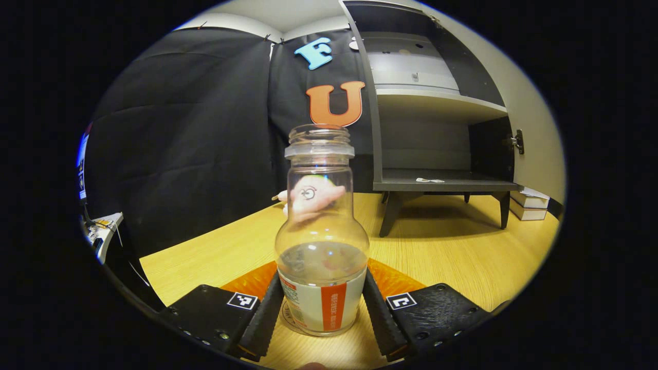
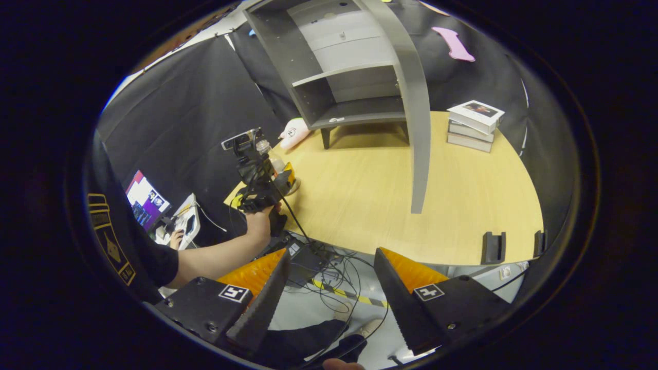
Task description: Open the cabinet door with the right hand, grasp the bottle in the cabinet with the left hand and place it on the coaster, then close the cabinet door with the right hand.
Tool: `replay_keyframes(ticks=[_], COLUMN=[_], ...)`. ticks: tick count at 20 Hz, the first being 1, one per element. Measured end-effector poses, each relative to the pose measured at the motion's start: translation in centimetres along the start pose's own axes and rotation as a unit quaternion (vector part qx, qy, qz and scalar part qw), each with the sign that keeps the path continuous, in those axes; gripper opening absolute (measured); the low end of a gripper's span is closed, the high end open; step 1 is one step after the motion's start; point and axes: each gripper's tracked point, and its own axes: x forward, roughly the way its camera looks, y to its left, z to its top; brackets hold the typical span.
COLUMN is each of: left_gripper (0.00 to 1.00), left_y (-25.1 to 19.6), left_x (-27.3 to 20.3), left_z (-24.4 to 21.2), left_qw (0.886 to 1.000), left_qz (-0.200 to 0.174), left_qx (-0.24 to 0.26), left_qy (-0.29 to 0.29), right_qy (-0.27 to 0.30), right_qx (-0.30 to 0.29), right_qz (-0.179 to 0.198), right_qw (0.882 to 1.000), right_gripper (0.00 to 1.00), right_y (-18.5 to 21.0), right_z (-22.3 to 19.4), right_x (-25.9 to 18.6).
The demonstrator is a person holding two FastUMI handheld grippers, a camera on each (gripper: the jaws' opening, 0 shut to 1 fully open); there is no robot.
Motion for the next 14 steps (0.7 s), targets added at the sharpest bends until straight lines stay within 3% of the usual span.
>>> replay_keyframes(ticks=[9,12,14], left_gripper=[0.79,0.84,0.93], left_y=[-0.3,-0.6,-0.6], left_x=[0.1,0.2,0.2], left_z=[-0.4,-0.5,-0.6], left_qw=[1.000,1.000,1.000], left_qz=[0.000,0.002,0.007], left_qx=[-0.014,-0.016,-0.010], left_qy=[0.015,0.014,0.014], right_qy=[-0.007,-0.007,-0.006], right_qx=[-0.016,-0.021,-0.025], right_qz=[0.001,0.000,0.000], right_qw=[1.000,1.000,1.000], right_gripper=[1.00,1.00,1.00], right_y=[0.2,0.4,0.5], right_z=[1.7,1.7,1.7], right_x=[-0.6,-0.8,-0.8])
